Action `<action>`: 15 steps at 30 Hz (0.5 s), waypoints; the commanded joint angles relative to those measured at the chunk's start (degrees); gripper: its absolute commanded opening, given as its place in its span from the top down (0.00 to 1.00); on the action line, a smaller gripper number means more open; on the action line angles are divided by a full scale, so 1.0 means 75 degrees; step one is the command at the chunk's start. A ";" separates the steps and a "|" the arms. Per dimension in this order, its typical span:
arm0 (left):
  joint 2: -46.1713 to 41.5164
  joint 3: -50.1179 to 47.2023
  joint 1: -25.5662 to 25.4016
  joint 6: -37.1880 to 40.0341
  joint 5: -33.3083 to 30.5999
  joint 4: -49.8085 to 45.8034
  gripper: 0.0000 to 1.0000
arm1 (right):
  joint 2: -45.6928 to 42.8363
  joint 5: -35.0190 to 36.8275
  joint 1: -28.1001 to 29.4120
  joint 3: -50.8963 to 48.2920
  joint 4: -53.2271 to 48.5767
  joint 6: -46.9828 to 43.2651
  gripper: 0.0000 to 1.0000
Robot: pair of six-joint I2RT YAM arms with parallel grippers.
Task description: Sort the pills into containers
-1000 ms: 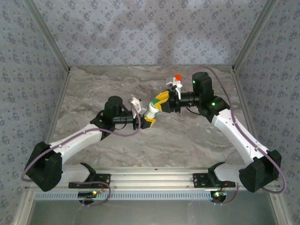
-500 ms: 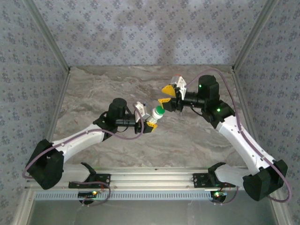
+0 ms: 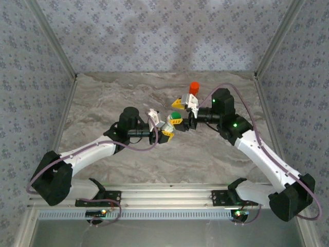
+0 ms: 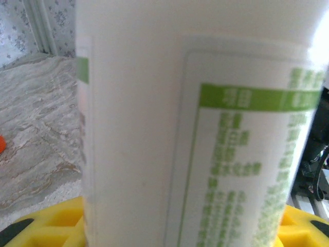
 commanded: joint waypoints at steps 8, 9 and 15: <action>-0.0396 -0.0191 0.0007 -0.0318 0.1032 0.0784 0.70 | 0.0095 -0.0681 -0.0270 -0.0265 0.0791 0.0541 0.77; -0.0414 -0.0187 0.0004 -0.0299 0.1101 0.0778 0.70 | 0.0066 -0.0635 -0.0310 -0.0312 0.0946 0.0675 0.79; -0.0470 -0.0173 -0.0017 -0.0110 0.1089 0.0507 0.70 | -0.0077 -0.0275 -0.0542 -0.0304 0.1178 0.1152 0.81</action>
